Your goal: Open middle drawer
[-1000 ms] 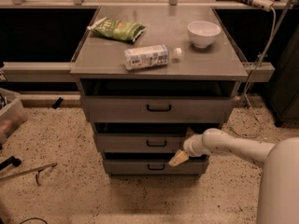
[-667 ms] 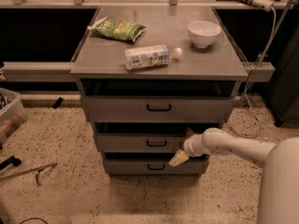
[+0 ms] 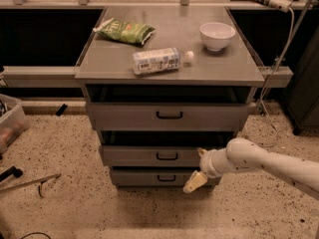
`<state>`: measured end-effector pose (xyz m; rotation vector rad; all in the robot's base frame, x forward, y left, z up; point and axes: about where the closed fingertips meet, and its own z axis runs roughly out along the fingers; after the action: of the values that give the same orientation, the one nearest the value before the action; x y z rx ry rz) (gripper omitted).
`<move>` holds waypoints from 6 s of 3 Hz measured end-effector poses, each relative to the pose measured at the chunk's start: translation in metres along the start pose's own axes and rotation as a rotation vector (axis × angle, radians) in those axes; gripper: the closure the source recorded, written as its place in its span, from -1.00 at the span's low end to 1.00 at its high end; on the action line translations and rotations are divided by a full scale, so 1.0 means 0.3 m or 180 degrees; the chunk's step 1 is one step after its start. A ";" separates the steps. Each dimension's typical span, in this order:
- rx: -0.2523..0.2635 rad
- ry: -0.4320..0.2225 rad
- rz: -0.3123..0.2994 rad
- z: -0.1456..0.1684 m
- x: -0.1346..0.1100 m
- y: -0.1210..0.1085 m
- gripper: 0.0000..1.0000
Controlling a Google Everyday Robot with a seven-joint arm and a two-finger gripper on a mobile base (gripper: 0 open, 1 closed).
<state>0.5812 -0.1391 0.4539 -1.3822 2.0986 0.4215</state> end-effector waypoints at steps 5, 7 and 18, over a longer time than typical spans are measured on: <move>0.0060 0.0458 -0.0589 0.196 -0.102 -0.232 -1.00; -0.0374 0.0743 -0.0642 0.282 -0.089 -0.215 -1.00; -0.0856 0.0858 0.0125 -0.021 0.119 0.506 -1.00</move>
Offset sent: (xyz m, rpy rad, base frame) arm 0.0211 0.0013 0.0108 -0.0416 -0.0898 0.0088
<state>0.4307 -0.1060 0.4282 -1.6296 2.3562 0.5787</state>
